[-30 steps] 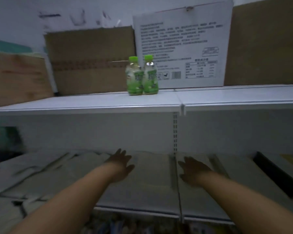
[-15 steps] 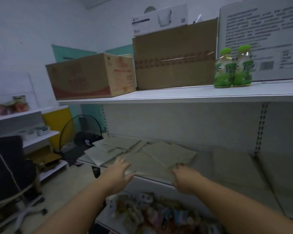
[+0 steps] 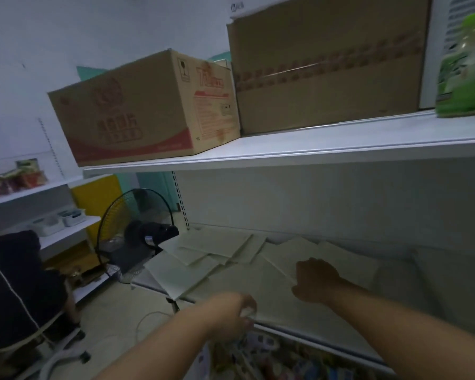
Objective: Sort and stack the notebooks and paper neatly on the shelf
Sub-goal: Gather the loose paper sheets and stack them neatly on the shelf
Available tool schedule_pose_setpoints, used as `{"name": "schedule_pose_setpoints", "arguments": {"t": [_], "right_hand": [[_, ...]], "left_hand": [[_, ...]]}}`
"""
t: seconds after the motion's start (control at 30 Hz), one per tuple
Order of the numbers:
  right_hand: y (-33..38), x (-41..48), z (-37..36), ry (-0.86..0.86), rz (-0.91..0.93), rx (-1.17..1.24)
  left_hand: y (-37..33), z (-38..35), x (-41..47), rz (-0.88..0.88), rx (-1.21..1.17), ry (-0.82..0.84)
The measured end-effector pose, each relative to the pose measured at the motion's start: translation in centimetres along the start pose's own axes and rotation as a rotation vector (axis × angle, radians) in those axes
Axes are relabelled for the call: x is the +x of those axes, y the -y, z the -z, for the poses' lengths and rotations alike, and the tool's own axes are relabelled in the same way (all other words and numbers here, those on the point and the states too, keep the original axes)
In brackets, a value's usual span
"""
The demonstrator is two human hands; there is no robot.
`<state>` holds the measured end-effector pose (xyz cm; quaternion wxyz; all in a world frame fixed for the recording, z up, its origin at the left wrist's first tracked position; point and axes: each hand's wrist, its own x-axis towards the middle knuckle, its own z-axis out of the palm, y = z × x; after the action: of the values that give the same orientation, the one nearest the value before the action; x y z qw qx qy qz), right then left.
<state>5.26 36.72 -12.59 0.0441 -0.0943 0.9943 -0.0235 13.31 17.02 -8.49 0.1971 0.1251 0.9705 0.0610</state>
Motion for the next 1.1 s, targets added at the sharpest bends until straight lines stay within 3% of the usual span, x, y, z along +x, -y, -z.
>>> {"name": "schedule_pose_setpoints", "arguments": {"t": [0.17,0.37,0.43,0.5,0.6,0.7,0.77,0.8,0.9,0.93,1.0,1.1], "right_hand": [[0.4,0.9,1.0,-0.023,0.143,-0.149],[4.4,1.5,2.5,-0.303,0.163,-0.109],[6.9,1.5,3.3,-0.368,0.242,-0.063],[9.6,1.7,3.4,-0.448,0.389,0.010],[11.4,3.9,2.6,-0.501,0.471,0.304],[11.0,8.4,0.6,-0.694,0.297,0.545],[11.4,11.3,-0.6,-0.805,0.169,0.527],[12.1,12.4,-1.1,-0.764,0.141,0.495],[14.2,15.0,-3.2,-0.316,0.095,0.279],[14.6,15.5,-3.9,-0.255,0.102,0.199],[15.3,15.8,-4.6,-0.323,0.079,0.105],[16.1,16.4,-4.1,-0.621,0.006,0.092]], "left_hand": [[4.4,0.6,3.0,0.061,-0.389,-0.081],[4.2,2.0,7.8,0.064,-1.159,-0.137],[4.2,2.8,9.5,0.020,-1.404,-0.109],[4.8,3.2,10.8,0.017,-1.596,-0.244],[7.7,4.3,11.4,0.062,-1.661,-0.492],[13.0,6.2,9.8,-0.025,-1.696,-0.494],[17.8,7.2,8.7,-0.069,-1.735,-0.499],[20.3,7.6,8.3,-0.074,-1.764,-0.497],[26.3,7.9,7.7,-0.051,-1.823,-0.462],[27.8,7.8,7.7,-0.047,-1.837,-0.444],[30.5,7.5,7.7,-0.047,-1.846,-0.406],[33.4,7.7,7.8,-0.039,-1.811,-0.362]]}}
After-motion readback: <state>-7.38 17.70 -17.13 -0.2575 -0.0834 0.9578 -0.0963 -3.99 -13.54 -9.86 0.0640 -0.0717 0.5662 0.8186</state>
